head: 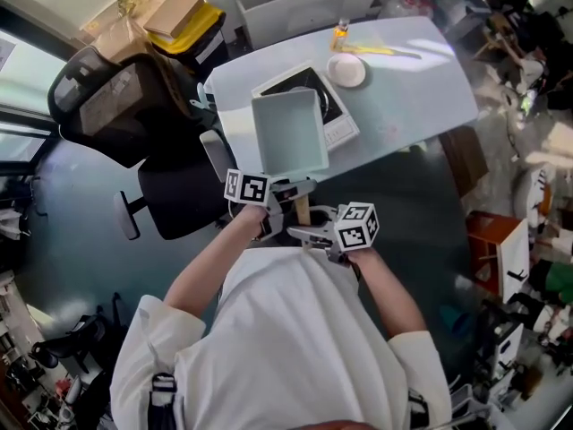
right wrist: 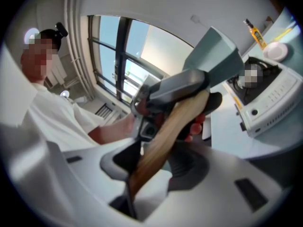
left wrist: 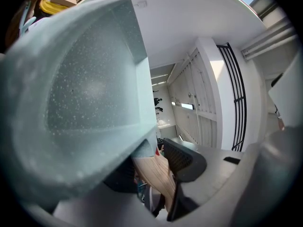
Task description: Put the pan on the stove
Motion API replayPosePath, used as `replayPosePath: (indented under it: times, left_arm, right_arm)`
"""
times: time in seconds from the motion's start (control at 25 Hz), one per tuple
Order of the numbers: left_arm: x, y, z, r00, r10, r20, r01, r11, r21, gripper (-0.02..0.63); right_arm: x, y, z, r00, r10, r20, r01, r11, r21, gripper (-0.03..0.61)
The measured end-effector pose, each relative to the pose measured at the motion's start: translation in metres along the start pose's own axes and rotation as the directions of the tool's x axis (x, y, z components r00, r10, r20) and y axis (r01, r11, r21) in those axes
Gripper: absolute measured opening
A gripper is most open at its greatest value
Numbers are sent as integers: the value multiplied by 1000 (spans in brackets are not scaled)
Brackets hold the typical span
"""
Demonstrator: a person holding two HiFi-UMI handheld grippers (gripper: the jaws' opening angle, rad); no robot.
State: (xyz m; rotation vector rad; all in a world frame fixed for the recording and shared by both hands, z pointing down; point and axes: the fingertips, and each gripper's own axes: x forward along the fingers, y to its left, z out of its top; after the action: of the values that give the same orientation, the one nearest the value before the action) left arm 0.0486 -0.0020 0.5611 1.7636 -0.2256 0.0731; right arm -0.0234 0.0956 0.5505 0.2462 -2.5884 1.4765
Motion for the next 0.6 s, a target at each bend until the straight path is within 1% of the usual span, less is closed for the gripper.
replayPosePath:
  times: [0.4,0.6]
  left_arm:
    - [40,7,25,995,26,98,-25,1000,-13,189]
    - [55,14,32,992,32,124,-29,999,-23,189]
  right_arm:
    - [-41,-29,14,996,54,-77,-55,998,-14,186]
    - [-54,-43,16,993,69,-98,-70,997,-12,186]
